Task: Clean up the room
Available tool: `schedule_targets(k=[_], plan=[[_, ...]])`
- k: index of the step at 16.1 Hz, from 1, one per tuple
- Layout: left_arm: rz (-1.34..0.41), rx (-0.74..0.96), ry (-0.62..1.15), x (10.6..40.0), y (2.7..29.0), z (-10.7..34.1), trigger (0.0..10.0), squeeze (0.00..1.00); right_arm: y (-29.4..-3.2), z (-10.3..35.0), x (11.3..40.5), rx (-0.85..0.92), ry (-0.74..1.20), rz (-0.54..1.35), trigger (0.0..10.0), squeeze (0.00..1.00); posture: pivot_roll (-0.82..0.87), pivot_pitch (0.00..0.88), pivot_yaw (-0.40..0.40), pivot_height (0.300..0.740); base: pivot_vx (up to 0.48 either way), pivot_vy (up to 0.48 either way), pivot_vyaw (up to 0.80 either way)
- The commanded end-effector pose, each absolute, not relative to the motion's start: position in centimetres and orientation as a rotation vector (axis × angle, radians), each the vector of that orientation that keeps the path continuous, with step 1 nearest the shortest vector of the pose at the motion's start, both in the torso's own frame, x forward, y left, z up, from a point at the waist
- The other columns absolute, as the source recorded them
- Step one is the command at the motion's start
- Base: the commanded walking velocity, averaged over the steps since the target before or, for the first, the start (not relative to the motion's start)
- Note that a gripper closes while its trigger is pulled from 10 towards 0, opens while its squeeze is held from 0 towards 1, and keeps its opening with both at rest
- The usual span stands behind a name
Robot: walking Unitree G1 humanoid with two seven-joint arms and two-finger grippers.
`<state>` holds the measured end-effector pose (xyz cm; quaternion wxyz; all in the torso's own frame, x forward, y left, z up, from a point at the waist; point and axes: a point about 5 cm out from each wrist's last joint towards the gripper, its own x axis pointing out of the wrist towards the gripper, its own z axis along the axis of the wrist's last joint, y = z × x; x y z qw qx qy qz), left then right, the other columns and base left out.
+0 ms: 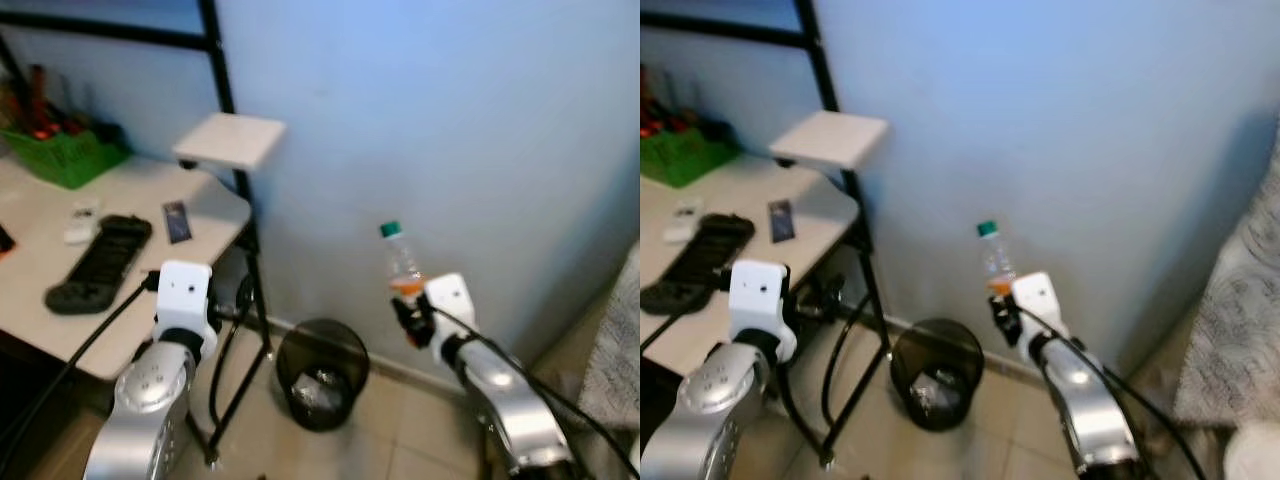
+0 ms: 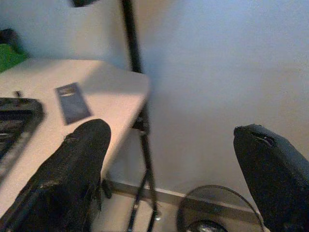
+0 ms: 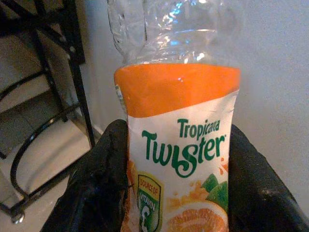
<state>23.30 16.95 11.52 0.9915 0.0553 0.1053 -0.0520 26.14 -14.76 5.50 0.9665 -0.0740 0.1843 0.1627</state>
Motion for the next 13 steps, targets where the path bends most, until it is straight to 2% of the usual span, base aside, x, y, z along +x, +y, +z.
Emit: schedule_targets(k=[1, 13], plan=[[-0.093, 0.132, 0.209, 23.41, 17.47, 11.72, 10.0, 0.0, -13.83, 6.02, 26.47, -0.14, 0.345, 0.355, 10.0, 0.0, 0.08, 0.0, 0.021, 0.74, 0.322, 0.0, 0.0], [-0.154, 0.128, 0.227, 23.29, 16.91, 11.31, 10.0, 0.0, -14.05, 5.83, 26.42, -0.152, 0.355, 0.359, 10.0, 0.0, 0.07, 0.0, 0.021, 0.74, 0.325, 0.0, 0.0]])
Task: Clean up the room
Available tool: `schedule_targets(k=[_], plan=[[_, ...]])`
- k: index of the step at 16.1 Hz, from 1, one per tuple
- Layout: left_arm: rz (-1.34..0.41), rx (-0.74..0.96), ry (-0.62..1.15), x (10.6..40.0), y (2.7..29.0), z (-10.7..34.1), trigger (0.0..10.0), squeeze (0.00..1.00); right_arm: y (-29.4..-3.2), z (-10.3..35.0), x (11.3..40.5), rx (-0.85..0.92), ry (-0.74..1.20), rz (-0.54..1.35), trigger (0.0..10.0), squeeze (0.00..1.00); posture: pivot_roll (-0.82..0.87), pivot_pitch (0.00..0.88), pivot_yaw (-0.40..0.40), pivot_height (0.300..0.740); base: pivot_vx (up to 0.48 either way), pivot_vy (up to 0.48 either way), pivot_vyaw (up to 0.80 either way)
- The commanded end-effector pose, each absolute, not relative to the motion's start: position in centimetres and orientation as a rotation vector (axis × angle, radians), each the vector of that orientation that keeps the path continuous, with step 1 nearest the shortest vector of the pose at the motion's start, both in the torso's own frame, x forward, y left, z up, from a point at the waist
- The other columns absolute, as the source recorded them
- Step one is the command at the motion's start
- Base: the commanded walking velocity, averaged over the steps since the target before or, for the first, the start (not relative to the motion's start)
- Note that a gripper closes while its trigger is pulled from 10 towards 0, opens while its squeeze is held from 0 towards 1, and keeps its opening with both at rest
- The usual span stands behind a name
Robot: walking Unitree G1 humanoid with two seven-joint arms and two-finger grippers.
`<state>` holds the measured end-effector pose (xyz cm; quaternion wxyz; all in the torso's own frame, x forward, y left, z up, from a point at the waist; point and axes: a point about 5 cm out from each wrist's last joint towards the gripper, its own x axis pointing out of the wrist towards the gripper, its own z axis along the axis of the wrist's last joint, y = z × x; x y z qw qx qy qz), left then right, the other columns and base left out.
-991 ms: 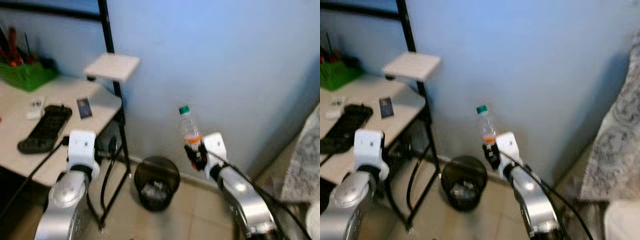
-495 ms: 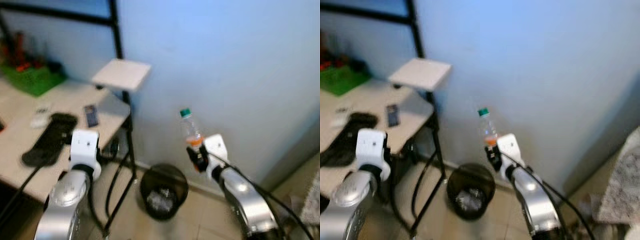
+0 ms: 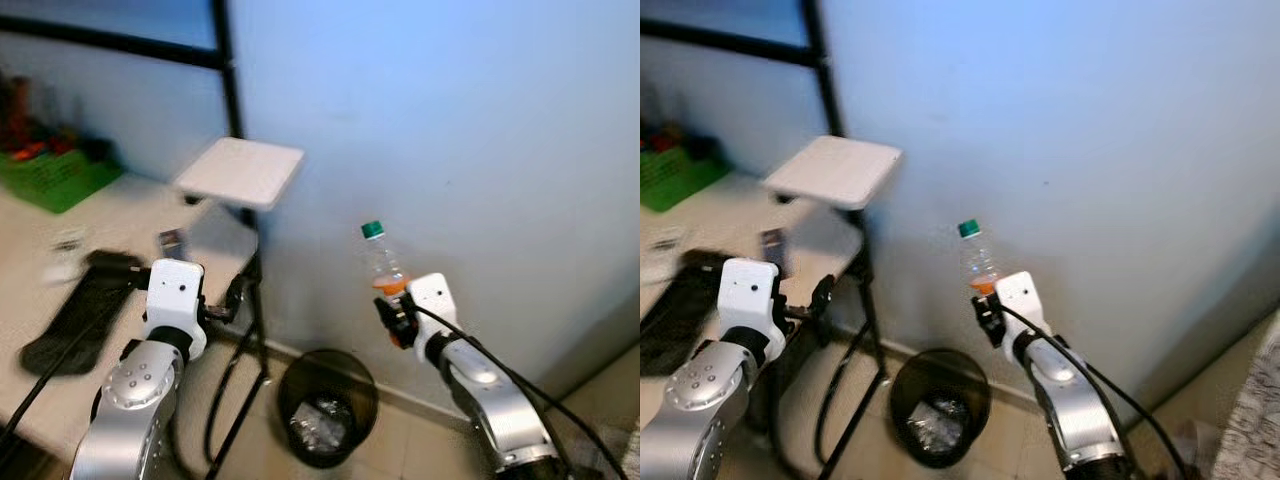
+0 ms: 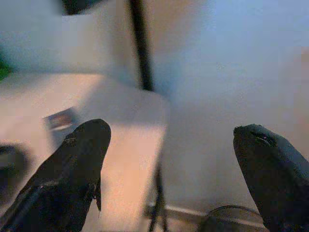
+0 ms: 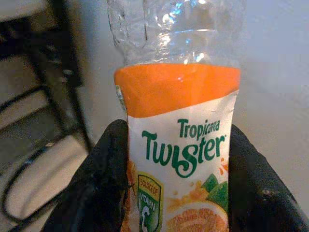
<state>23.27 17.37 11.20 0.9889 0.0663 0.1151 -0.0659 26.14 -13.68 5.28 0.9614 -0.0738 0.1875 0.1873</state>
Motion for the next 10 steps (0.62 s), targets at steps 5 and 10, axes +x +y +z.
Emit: schedule_targets(k=[5, 10], plan=[[-0.36, 0.136, 0.263, 22.5, 15.6, 10.8, 10.0, 0.0, -12.6, 3.6, 26.3, -0.18, 0.549, 0.539, 10.0, 0.0, 0.07, 0.0, 0.018, 0.74, 0.058, 0.0, 0.0], [-0.712, 0.245, 0.357, 21.8, 14.6, 10.4, 10.0, 0.0, -12.1, 0.5, 27.3, -0.318, 0.686, 0.556, 10.0, 0.0, 0.09, 0.0, -0.001, 0.74, 0.0, 0.0, 0.0]])
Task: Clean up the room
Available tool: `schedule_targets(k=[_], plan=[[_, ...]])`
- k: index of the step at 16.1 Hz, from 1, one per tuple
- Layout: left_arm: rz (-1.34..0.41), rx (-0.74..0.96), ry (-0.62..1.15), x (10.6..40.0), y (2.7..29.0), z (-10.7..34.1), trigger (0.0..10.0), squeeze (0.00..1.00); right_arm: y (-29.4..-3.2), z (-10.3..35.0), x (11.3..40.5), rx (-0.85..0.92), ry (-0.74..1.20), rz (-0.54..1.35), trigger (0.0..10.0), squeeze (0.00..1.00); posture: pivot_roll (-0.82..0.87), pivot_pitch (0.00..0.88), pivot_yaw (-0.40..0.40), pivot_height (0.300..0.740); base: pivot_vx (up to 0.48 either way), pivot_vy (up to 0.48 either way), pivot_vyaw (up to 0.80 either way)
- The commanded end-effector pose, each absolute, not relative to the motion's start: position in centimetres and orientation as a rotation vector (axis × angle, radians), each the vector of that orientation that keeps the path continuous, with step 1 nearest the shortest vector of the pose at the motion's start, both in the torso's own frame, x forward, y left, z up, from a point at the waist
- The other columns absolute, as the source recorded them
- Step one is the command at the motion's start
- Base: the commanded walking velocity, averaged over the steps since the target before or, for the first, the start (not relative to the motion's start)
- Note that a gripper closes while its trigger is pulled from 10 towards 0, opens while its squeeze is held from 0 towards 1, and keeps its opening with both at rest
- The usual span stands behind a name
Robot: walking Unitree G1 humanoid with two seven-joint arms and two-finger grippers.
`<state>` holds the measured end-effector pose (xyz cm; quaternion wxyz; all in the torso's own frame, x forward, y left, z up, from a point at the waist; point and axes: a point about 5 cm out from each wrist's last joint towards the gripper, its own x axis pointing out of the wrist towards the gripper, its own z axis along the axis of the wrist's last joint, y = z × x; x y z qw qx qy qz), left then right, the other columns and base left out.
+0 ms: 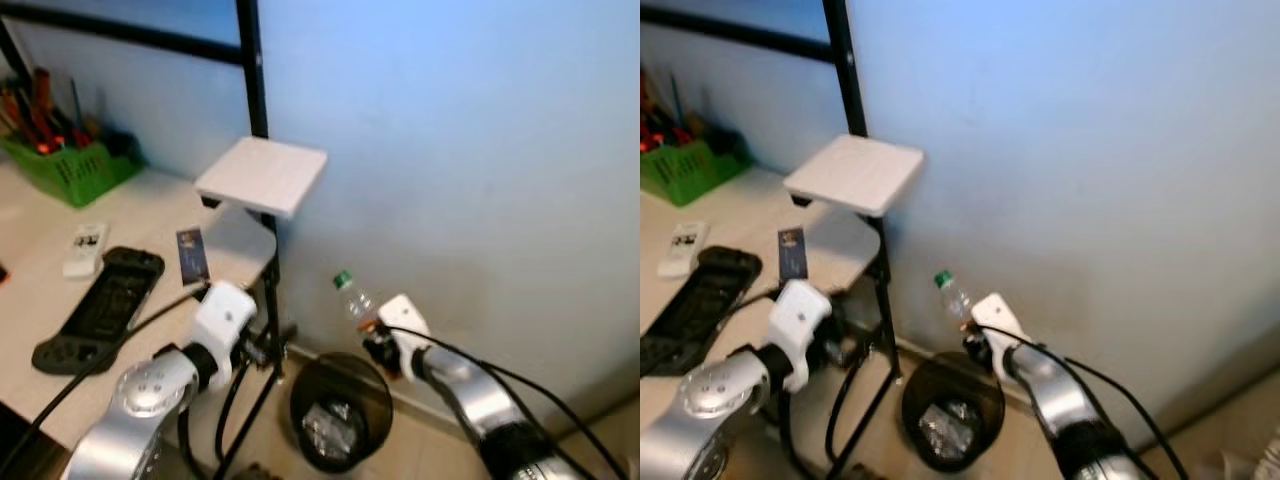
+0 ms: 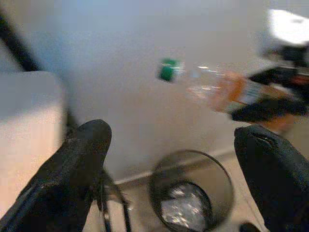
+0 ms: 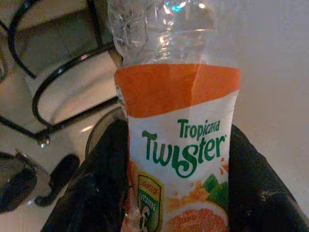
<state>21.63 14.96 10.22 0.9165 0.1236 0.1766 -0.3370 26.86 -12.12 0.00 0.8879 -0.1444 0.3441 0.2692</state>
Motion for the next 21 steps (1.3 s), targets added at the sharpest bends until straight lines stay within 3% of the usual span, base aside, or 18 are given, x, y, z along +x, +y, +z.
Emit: schedule_targets(k=[1, 4, 9, 17, 18, 19, 21], plan=[[-0.772, 0.272, 0.386, 21.7, 14.6, 10.1, 10.0, 0.0, -12.0, -0.1, 27.5, -0.337, 0.715, 0.549, 10.0, 0.0, 0.09, 0.0, -0.002, 0.74, 0.0, 0.0, 0.0], [-0.876, 0.352, 0.453, 21.5, 14.7, 9.4, 10.0, 0.0, -11.4, -1.4, 27.9, -0.35, 0.751, 0.502, 10.0, 0.0, 0.1, 0.0, -0.002, 0.74, 0.0, 0.0, 0.0], [-0.97, 0.348, 0.519, 21.0, 14.8, 9.0, 10.0, 0.0, -10.8, -2.4, 27.7, -0.34, 0.826, 0.457, 10.0, 0.0, 0.11, 0.0, -0.003, 0.74, 0.0, 0.0, 0.0], [-0.992, 0.358, 0.531, 21.1, 14.8, 8.9, 10.0, 0.0, -9.0, -2.5, 27.5, -0.268, 0.843, 0.492, 10.0, 0.01, 0.11, 0.0, 0.005, 0.74, 0.0, 0.0, 0.0], [-0.99, 0.36, 0.531, 21.1, 14.8, 8.9, 10.0, 0.0, -8.9, -2.5, 27.4, -0.259, 0.847, 0.503, 10.0, 0.45, 0.11, 0.0, 0.004, 0.74, 0.0, 0.0, 0.0], [-0.987, 0.362, 0.533, 21.2, 14.9, 8.8, 10.0, 0.0, -8.6, -2.6, 27.2, -0.243, 0.859, 0.526, 10.0, 1.0, 0.11, 0.0, 0.002, 0.74, 0.0, 0.0, 0.0], [-0.984, 0.364, 0.534, 21.2, 15.0, 8.8, 10.0, 0.0, -8.4, -2.7, 27.0, -0.243, 0.872, 0.546, 10.0, 1.0, 0.11, 0.0, 0.001, 0.74, 0.0, 0.0, 0.0]])
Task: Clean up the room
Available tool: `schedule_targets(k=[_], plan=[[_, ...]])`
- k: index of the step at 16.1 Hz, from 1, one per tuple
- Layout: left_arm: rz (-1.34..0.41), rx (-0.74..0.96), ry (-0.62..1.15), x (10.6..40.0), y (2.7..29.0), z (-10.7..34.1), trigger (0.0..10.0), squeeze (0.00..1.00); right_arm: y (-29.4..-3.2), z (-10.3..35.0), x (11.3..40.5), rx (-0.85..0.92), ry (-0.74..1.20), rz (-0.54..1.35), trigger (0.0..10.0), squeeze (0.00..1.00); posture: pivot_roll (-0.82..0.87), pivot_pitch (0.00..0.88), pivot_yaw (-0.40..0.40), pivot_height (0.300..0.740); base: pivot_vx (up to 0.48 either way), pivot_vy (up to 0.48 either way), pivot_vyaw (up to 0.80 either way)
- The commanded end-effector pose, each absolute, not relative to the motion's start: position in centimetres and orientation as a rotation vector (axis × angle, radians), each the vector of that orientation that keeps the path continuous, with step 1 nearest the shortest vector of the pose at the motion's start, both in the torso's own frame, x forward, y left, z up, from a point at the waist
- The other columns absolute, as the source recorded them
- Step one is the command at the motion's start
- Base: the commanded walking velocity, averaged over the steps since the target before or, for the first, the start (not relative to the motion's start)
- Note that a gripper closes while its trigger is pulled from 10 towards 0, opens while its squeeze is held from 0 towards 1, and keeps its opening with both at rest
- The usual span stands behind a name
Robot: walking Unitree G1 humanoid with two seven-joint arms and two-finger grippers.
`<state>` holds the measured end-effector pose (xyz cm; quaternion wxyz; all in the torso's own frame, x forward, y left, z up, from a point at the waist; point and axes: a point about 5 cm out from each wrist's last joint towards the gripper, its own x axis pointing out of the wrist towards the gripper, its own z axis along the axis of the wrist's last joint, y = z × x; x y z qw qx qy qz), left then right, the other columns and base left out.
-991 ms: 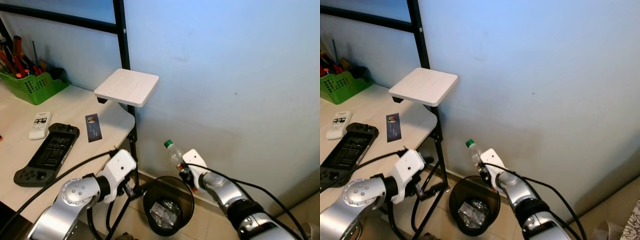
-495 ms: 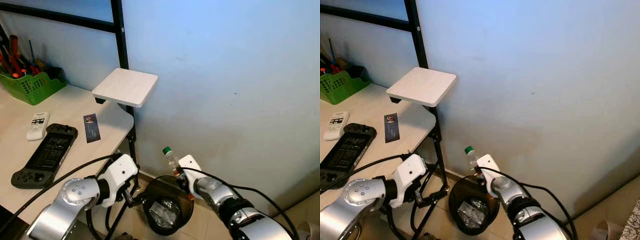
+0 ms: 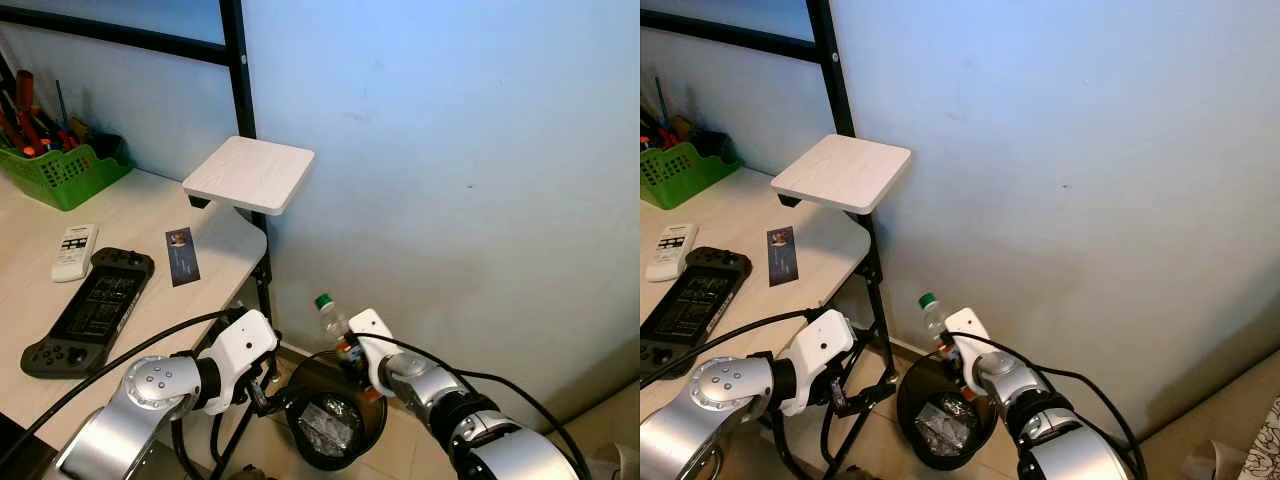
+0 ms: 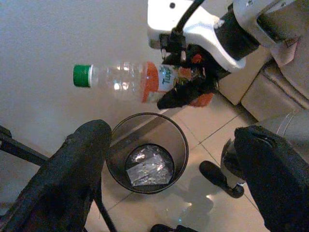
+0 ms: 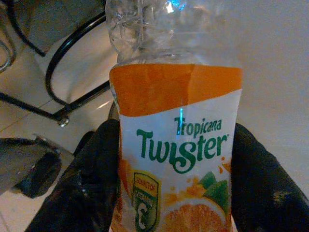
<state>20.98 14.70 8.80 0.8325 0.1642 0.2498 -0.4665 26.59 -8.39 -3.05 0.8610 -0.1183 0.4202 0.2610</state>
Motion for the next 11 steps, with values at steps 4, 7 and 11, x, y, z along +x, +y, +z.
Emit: schedule_targets(k=[4, 7, 11], plan=[[-0.979, 0.366, 0.538, 21.1, 15.2, 8.8, 10.0, 0.0, -8.2, -3.3, 26.3, -0.242, 0.889, 0.562, 10.0, 1.0, 0.12, 0.0, 0.003, 0.74, 0.0, 0.0, 0.0], [-0.98, 0.366, 0.539, 21.1, 15.2, 8.8, 10.0, 0.0, -8.2, -3.5, 25.9, -0.228, 0.891, 0.566, 10.0, 0.32, 0.11, 0.0, 0.009, 0.74, 0.0, 0.0, 0.0], [-0.867, 0.305, 0.46, 22.1, 14.9, 9.4, 10.0, 0.0, -8.9, -2.2, 27.3, -0.063, 0.752, 0.499, 10.0, 0.0, 0.11, 0.0, 0.012, 0.74, 0.0, 0.0, 0.0]])
